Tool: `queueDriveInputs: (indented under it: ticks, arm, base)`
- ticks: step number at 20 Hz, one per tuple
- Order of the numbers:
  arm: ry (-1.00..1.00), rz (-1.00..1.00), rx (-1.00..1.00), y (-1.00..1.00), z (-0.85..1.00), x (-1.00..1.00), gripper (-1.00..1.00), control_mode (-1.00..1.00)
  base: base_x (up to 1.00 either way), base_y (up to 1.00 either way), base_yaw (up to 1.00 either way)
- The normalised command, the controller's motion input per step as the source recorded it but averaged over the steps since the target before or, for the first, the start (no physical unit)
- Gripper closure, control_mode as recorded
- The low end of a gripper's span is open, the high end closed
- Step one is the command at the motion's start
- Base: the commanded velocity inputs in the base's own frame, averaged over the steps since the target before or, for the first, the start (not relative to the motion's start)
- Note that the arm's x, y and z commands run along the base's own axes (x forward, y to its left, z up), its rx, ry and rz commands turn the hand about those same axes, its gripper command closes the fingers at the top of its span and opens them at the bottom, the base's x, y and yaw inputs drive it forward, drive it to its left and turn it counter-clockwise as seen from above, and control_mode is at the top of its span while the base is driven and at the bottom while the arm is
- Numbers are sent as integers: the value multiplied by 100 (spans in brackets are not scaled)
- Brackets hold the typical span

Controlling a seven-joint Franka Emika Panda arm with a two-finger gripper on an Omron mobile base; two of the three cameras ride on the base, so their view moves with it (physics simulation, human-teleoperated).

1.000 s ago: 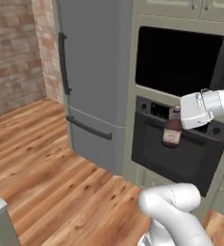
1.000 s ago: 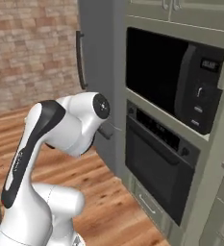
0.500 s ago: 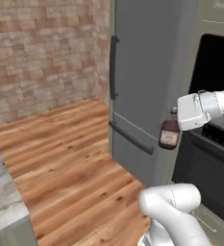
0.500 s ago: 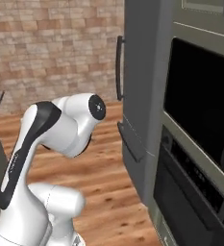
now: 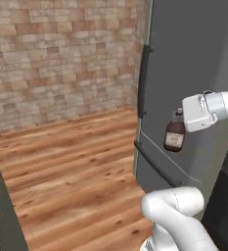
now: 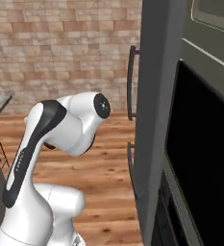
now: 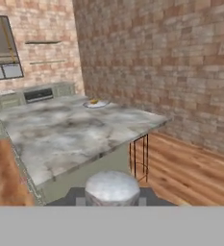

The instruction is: Move the hot dog bun to the plate on the dining table and place the condiment next to that plate. Then navigate to the fridge and take the sausage and place it on the plate as well.

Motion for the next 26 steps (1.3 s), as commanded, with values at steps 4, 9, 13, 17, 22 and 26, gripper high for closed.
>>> queueDriveInputs:
  ticks: [4, 9, 13, 17, 22, 26]
  arm:
    - [0, 0, 0, 0, 0, 0, 100, 100]
    - [0, 0, 0, 0, 0, 0, 100, 100]
    - [0, 0, 0, 0, 0, 0, 100, 100]
    - [0, 0, 0, 0, 0, 0, 100, 100]
    - [0, 0, 0, 0, 0, 0, 100, 100]
    - [0, 0, 0, 0, 0, 0, 100, 100]
  base:
    - [100, 0, 37]
    - [100, 1, 25]
    - [100, 0, 17]
    - [100, 4, 17]
    - [100, 11, 17]
    - [100, 11, 18]
